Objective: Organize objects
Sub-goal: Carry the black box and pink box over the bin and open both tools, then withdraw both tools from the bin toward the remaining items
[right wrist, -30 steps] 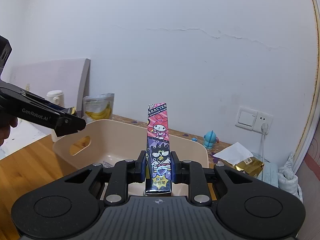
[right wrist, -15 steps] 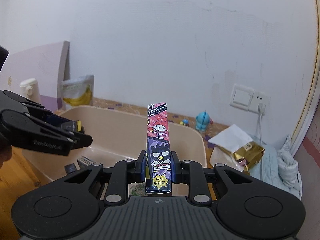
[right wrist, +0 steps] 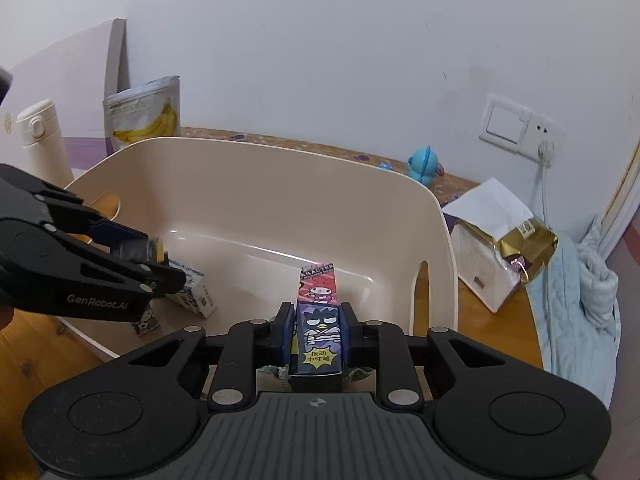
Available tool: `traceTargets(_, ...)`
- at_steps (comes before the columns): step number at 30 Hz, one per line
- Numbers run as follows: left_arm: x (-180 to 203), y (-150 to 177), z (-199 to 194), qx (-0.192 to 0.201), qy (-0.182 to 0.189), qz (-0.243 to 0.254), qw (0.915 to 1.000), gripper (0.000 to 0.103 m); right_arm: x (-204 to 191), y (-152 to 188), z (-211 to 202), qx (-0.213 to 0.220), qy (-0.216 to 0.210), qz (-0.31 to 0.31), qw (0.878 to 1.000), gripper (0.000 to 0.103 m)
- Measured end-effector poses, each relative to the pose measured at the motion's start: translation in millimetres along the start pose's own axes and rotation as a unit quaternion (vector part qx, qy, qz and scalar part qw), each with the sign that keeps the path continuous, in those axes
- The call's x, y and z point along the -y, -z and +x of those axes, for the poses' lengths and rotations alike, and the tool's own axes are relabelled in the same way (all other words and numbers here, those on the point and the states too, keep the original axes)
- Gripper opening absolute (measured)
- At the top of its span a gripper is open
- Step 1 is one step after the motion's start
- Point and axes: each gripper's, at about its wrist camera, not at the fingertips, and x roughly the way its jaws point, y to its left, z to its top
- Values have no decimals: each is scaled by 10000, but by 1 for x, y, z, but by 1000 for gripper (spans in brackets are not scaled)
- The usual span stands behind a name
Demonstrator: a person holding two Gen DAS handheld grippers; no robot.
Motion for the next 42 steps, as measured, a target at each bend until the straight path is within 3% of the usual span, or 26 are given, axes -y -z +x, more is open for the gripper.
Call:
traceTargets(1, 0, 0, 0, -7, -9, -9, 10000, 48, 0, -1, 1, -33, 11, 27, 10000, 34)
traceTargets(2, -1, -1, 0, -31, -36, -19, 10000, 50, 0, -1, 1, -51, 34, 35, 10000, 34)
traceTargets(5, -4, -1, -4, 39, -112, -69, 9999, 66, -1, -1, -1, 7, 82, 7, 10000, 43)
traceTargets(6, -4, -1, -6, 83, -128, -76, 9999, 70, -1, -1, -3, 45, 101, -2, 9999, 51)
traceTargets(7, -4, -2, -8, 126, -140, -84, 9998, 71, -2, -1, -6, 90, 130, -5, 9999, 63)
traceTargets(9, -4, -3, -12, 198, -139, -110, 9996, 75, -2, -1, -13, 190, 181, -14, 9997, 77)
traceTargets(11, -5, -3, -18, 271, -170, -136, 9994, 77, -2, -1, -20, 277, 220, -32, 9994, 81)
traceTargets(13, -5, -4, -23, 330, -201, -152, 9991, 79, -2, -2, -25, 346, 275, -26, 9990, 94)
traceTargets(15, -5, -5, -29, 401, -223, -201, 9987, 80, -1, -1, -32, 452, 297, 1, 9985, 100)
traceTargets(26, -8, 1, -70, 855, -309, -407, 9950, 88, 0, 3, -68, 774, 379, 146, 9962, 103)
traceTargets(42, -3, 32, -120, 1133, -332, -386, 9923, 89, -2, 37, -115, 1005, 491, 277, 9933, 103)
